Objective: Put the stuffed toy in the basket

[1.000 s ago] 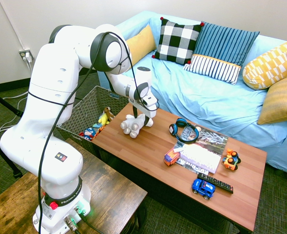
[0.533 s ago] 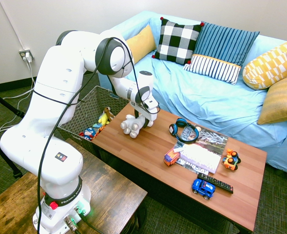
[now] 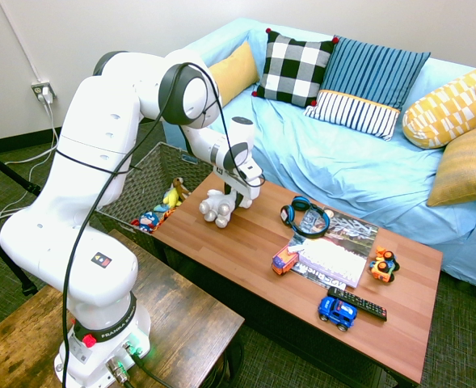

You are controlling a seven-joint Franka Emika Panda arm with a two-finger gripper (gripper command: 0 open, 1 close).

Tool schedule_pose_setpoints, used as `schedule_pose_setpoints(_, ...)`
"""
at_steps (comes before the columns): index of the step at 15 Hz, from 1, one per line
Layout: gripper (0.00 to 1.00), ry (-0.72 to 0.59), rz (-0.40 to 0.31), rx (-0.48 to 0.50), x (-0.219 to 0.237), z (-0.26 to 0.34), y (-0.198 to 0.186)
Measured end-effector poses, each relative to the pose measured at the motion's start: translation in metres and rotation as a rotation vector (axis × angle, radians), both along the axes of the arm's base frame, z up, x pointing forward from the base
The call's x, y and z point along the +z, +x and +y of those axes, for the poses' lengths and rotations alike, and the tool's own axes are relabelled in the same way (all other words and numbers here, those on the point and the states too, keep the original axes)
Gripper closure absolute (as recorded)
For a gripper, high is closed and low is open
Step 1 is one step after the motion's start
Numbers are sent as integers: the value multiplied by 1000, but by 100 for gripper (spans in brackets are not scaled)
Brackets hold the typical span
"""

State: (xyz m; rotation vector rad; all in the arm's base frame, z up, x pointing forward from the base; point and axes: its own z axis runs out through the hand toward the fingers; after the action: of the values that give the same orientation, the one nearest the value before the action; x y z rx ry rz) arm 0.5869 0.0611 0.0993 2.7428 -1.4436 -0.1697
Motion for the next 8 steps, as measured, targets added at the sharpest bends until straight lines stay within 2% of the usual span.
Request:
schedule_pose_setpoints(4,100,29,-44,81,55,28,11)
schedule_pose_setpoints(8,100,18,-98,251,109,125,-3)
